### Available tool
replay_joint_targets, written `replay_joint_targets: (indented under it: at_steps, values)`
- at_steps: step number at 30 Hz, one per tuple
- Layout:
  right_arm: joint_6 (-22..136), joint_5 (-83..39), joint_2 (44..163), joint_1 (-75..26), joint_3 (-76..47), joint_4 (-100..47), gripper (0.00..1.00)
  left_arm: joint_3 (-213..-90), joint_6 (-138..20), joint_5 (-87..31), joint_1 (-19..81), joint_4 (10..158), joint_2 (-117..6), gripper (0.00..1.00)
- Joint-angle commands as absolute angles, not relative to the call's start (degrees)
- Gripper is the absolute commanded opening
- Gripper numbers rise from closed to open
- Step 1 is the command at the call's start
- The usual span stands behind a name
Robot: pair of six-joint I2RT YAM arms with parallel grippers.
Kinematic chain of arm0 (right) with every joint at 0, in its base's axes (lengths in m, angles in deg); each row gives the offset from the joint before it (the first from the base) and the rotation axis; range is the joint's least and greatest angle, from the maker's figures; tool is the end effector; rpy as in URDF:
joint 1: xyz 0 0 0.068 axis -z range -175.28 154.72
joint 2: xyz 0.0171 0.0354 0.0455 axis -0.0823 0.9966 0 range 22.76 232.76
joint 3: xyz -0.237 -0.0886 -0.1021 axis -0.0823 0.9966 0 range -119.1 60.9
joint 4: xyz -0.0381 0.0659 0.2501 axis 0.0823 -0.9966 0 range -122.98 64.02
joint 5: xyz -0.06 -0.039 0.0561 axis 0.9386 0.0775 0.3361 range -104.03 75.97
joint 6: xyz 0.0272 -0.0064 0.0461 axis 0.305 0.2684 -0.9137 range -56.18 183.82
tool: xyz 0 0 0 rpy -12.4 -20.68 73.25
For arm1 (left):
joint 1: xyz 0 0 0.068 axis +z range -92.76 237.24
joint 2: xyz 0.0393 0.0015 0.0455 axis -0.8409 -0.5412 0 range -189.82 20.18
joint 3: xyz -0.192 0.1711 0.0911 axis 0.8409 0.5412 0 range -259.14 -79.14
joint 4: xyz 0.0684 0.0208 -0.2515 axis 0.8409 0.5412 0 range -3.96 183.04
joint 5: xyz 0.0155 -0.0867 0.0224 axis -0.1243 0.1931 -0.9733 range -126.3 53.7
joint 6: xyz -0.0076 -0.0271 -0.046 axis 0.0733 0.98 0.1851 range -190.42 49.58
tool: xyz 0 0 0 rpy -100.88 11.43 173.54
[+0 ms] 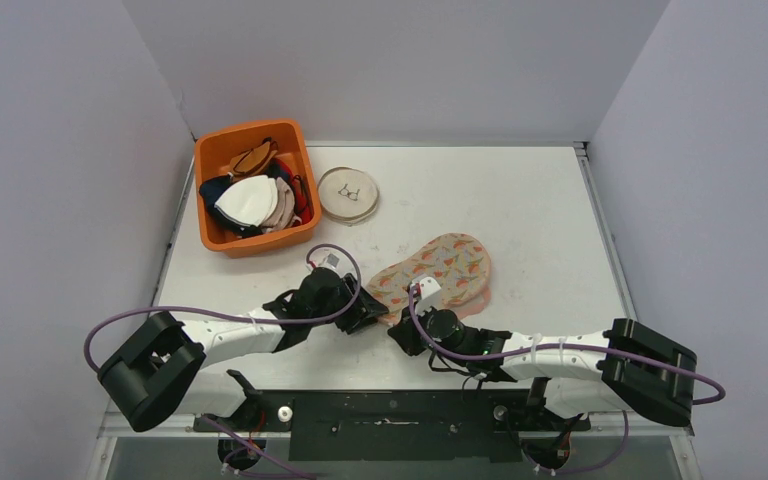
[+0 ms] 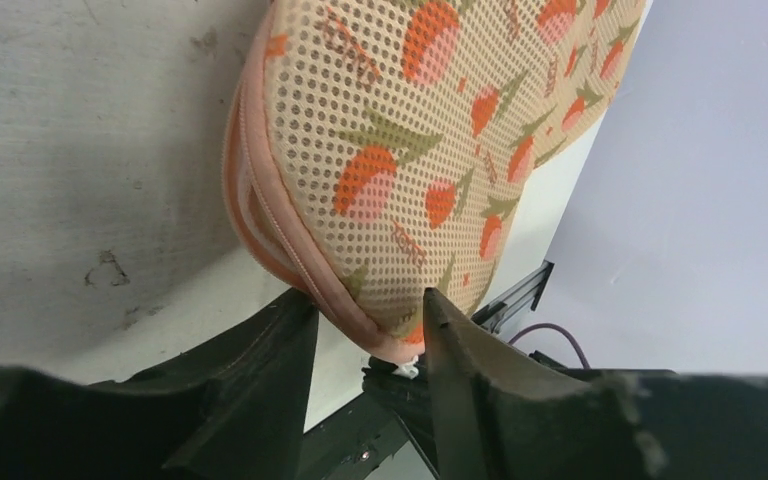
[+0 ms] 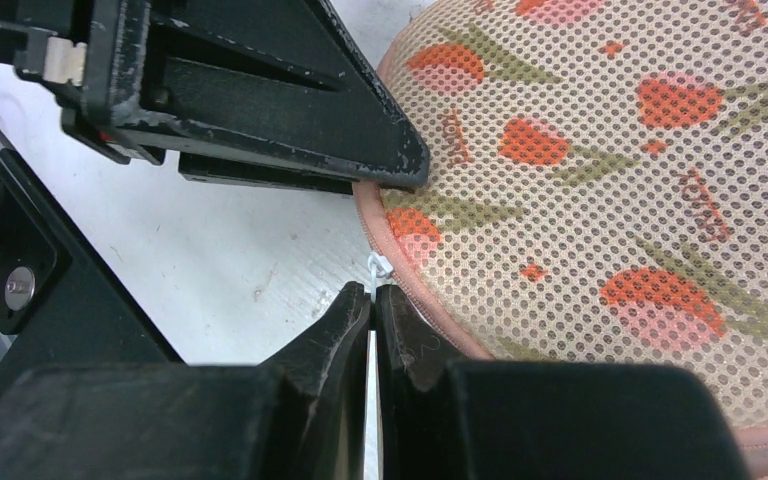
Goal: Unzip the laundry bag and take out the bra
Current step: Unzip the laundry bag at the center of the board.
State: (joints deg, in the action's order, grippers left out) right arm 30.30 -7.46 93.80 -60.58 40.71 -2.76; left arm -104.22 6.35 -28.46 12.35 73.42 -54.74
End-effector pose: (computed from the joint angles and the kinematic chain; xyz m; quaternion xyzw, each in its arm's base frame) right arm 0.1008 0.2093 0.1604 -0.2053 0.8296 0.3607 0.3736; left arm 0.1682 -0.1744 0.1538 -0.2162 0.8676 -0.4171 0.1627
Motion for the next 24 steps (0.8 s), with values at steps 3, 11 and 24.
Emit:
replay_joint_targets:
  at_steps: [3, 11, 24]
  values:
    - [30.74, -8.72, 90.62, -60.59, 39.59, -0.40, 0.05, -107.22, 7.50, -31.11, 12.87, 71.98, -57.43, 0.35]
    - [30.68, -8.64, 87.67, -60.82, 40.13, -3.24, 0.05, -107.18, 7.04, -31.70, 14.19, 71.85, -58.81, 0.00]
    - [29.70, -2.16, 80.41, -60.55, 43.67, -11.83, 0.05, -107.03, 4.78, -31.54, 15.48, 73.39, -58.23, 0.00]
